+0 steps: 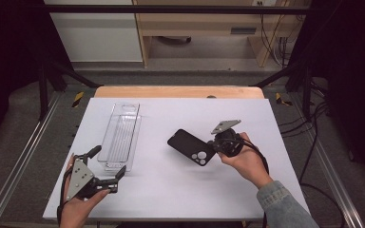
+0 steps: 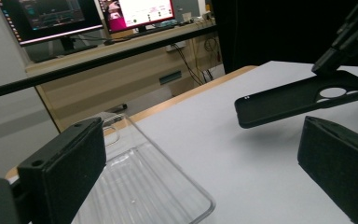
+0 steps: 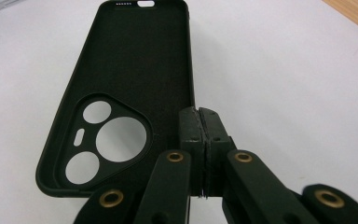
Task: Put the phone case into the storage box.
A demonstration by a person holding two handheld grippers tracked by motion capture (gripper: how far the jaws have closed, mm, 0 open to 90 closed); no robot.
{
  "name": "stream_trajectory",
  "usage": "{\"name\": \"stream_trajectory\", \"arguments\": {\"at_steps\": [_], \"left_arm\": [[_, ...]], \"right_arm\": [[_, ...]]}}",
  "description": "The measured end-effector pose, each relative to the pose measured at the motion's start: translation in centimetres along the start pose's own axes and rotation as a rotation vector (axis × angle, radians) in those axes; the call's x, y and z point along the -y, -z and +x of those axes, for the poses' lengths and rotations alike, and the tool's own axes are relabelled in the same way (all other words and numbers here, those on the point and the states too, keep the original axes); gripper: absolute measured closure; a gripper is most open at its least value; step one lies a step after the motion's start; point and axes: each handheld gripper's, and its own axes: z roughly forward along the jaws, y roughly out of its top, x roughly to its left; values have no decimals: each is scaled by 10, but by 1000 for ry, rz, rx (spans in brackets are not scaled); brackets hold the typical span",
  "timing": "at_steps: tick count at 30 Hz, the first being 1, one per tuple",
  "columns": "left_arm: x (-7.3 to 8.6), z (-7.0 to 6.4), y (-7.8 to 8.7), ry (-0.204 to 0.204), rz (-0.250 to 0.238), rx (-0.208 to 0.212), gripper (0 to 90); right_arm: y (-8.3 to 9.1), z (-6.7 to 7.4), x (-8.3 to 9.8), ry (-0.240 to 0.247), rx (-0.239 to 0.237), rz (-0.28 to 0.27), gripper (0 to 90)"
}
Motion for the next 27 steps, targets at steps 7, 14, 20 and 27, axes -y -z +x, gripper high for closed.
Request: {"name": "stream_trajectory", "arguments": {"at_steps": [7,14,20,27], "left_arm": [[-14,-9,-9,-50,12,44,8],[-24,-17,-22,-83,44,92,7],[-39,-25,-34,-131,67,143,7],[-54,-37,-48,-199,83,218,8]], "right_arm": [[4,-2,-6,21,-3,-4,900],[13,-1,-12,27,-8,-26,900],[23,-1,-17,48,-7,-34,900],[29,1,-23,79,-16,-29,900]]}}
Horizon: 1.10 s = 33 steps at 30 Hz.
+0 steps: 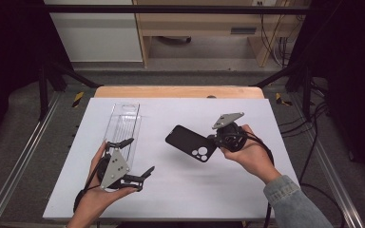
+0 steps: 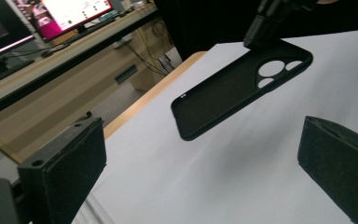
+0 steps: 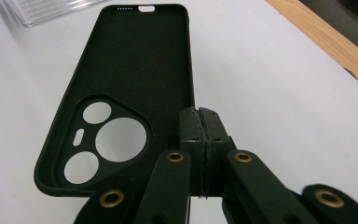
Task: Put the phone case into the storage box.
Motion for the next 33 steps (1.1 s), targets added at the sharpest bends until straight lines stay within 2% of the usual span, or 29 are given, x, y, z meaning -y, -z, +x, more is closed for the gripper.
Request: {"name": "stream_trajectory", "arguments": {"at_steps": [6,10,19,25,33], "left_arm": [[-5,1,-8,-17,22,27,9],[-8,0,-13,-41,41,43,10],[-14,-6,-23,-91,71,81,10],[-18,-11,-33,-146,115,102,15],[-21,-15,-39,-171,126,125,16]], "right_arm": [[1,3,-6,30,-4,14,900],[1,4,-11,51,-6,14,900],[-2,9,-20,66,-17,19,900],[-4,10,-21,71,-21,22,900],[-4,11,-23,78,-24,24,900]]}}
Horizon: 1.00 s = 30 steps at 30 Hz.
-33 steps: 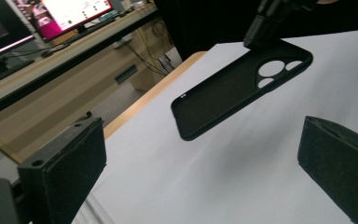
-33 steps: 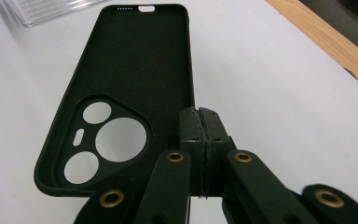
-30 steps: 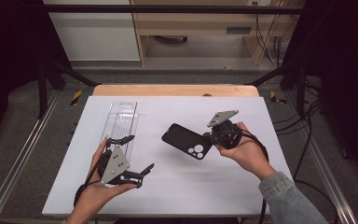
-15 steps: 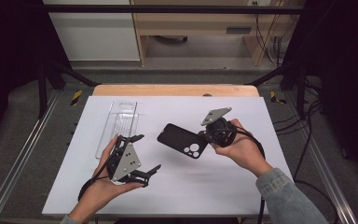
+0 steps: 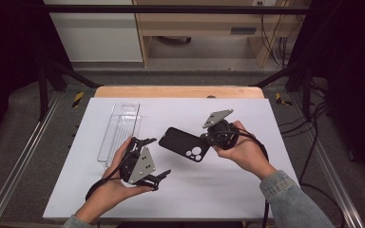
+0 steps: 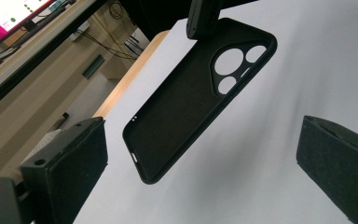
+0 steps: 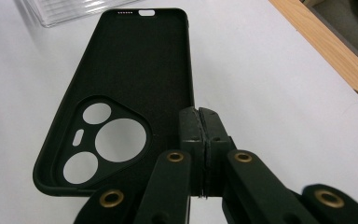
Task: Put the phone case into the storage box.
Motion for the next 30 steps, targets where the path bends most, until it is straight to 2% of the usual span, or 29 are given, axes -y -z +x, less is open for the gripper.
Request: {"name": "stream_trajectory", "arguments": {"at_steps": [7,13,24,30], "left_arm": [[-2,-2,-4,-17,8,10,17],[-5,-4,-8,-57,24,18,19],[-8,-2,-13,-97,44,35,30],[-10,-3,-19,-123,54,64,65]], "right_arm": [[0,1,-1,-1,-3,-2,900],[0,1,-2,4,-7,-2,900],[1,5,-8,19,-17,3,900],[1,6,-9,16,-27,1,900]]}}
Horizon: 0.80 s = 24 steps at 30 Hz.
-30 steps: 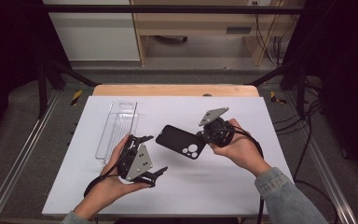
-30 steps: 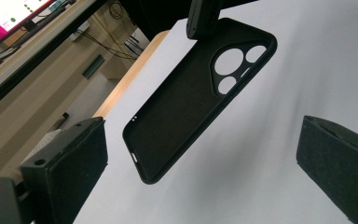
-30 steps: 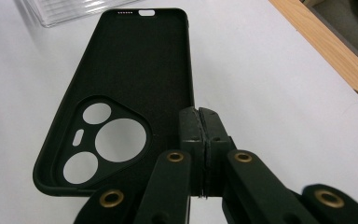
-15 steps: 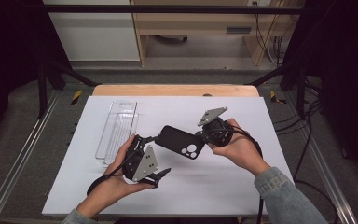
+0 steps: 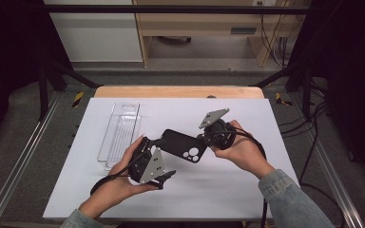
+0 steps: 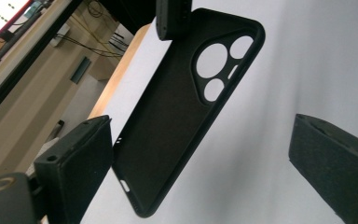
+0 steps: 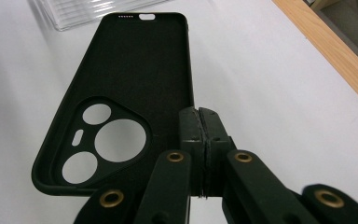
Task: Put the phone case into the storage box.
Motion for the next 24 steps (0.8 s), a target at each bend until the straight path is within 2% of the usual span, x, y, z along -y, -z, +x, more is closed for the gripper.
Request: {"name": "stream_trajectory", "arguments": {"at_steps": [4,9,14,15,16,17,18,19,24], "left_arm": [[-3,2,-5,-29,8,25,115],[-4,2,-12,-70,21,64,251],[-7,3,-15,-90,20,97,385],[-8,7,-13,-148,64,98,402],[-8,3,-16,-99,23,109,425],[-8,4,-16,-114,31,110,448],[-9,8,-14,-182,81,112,464],[-9,7,-15,-172,75,120,484],[-7,8,-17,-190,92,125,544]], "right_arm": [[-1,1,-2,7,-7,2,900],[-2,4,-3,19,-17,2,900],[-2,3,-5,21,-20,4,900],[-3,3,-5,20,-21,4,900],[-3,3,-5,23,-23,3,900],[-3,3,-5,20,-22,3,900],[-3,3,-6,20,-23,1,900],[-3,3,-6,21,-25,1,900],[-2,3,-6,22,-26,0,900]]}}
